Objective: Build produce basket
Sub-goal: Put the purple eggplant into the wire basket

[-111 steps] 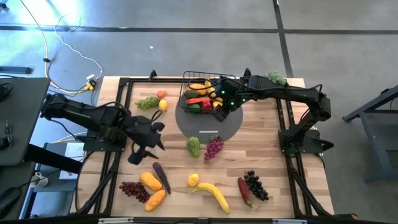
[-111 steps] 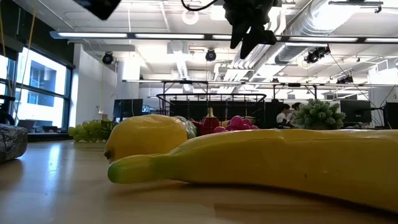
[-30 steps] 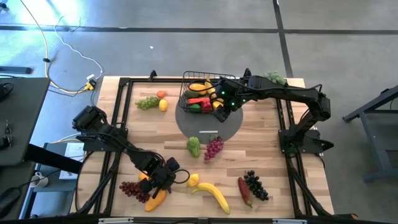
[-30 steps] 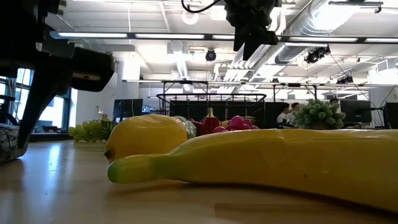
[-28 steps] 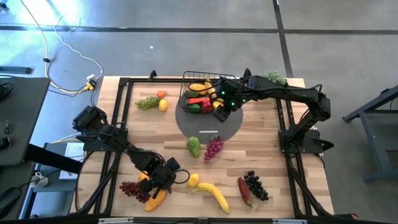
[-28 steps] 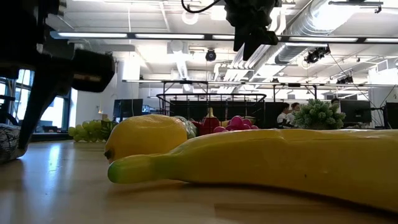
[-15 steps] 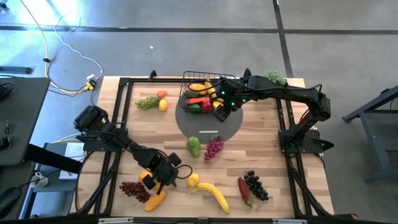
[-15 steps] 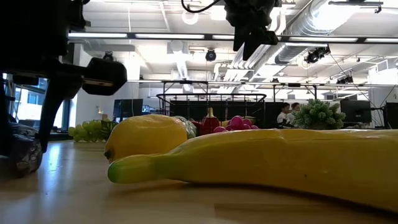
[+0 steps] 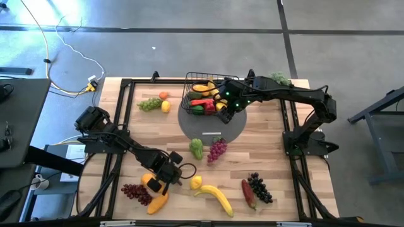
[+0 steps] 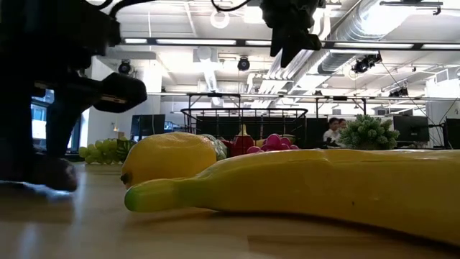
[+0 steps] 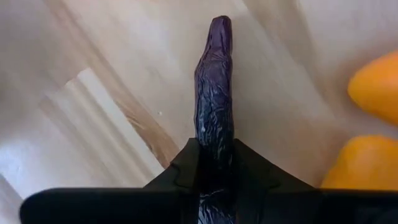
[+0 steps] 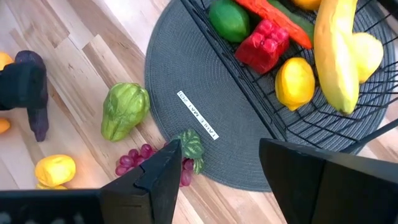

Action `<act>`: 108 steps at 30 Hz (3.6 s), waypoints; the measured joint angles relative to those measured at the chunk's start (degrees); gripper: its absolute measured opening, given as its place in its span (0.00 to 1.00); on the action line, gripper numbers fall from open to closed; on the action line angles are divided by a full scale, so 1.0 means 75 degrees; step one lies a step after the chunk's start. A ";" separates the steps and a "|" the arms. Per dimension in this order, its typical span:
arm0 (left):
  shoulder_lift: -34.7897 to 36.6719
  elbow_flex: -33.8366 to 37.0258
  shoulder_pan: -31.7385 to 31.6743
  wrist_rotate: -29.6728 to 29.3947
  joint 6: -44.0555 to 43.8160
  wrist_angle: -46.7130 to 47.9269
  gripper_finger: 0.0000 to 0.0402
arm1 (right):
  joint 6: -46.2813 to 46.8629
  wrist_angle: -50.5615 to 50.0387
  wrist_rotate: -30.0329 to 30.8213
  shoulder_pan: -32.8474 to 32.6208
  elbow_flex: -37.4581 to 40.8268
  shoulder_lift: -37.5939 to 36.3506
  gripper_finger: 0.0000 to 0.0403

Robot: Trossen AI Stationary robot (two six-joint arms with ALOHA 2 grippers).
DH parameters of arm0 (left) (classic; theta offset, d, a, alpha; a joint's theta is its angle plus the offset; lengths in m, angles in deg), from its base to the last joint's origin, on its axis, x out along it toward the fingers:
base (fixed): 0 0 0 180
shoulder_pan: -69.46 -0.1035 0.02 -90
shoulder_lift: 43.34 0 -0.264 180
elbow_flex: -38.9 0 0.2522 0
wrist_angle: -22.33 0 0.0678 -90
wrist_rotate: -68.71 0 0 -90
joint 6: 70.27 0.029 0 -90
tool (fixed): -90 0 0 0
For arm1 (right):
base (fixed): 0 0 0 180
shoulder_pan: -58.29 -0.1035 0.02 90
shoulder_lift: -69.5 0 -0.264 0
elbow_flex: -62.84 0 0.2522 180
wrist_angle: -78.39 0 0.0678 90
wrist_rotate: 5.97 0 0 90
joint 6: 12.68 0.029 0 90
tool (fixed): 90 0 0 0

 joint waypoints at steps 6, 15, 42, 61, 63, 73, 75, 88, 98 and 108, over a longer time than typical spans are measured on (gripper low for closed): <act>0.0413 -0.0028 -0.0248 -0.0360 -0.1097 -0.0138 0.12 | -0.0286 0.0020 0.0106 0.0125 0.0000 -0.0226 0.49; 0.1559 -0.0036 -0.0908 -0.1442 -0.1893 -0.0138 0.12 | -0.0713 -0.0007 0.0198 0.0343 0.0000 -0.0333 0.49; 0.3484 -0.0038 -0.5492 -0.1555 0.2102 -0.3135 0.11 | -0.0200 0.0749 0.0239 0.1535 0.0000 -0.0333 0.49; 0.2751 -0.0038 -0.7594 0.0614 0.1505 -0.5206 0.11 | 0.0840 0.0743 0.1164 0.1633 0.0000 -0.0333 0.49; 0.2479 -0.0038 -0.7643 0.0638 0.1346 -0.5208 0.11 | 0.0922 0.0740 0.1166 0.1633 0.0000 -0.0333 0.49; 0.1695 -0.0038 -0.7617 0.0670 0.0713 -0.5217 0.11 | 0.1252 0.0738 0.1244 0.1633 0.0000 -0.0330 0.49; 0.1546 -0.0038 -0.7620 0.0672 0.0701 -0.5221 0.11 | 0.1396 0.0736 0.1244 0.1633 0.0000 -0.0330 0.49; 0.0890 -0.0035 -0.7614 0.0577 0.0713 -0.5190 0.12 | 0.1587 0.0701 0.1240 0.1624 0.0000 -0.0330 0.49; 0.0565 -0.0035 -0.7600 0.0188 0.0722 -0.5120 0.23 | 0.1588 0.0624 0.1239 0.1624 0.0000 -0.0330 0.49; 0.0568 -0.0035 -0.7603 0.0058 0.0725 -0.5150 0.34 | 0.1647 0.0623 0.1192 0.1624 0.0000 -0.0330 0.49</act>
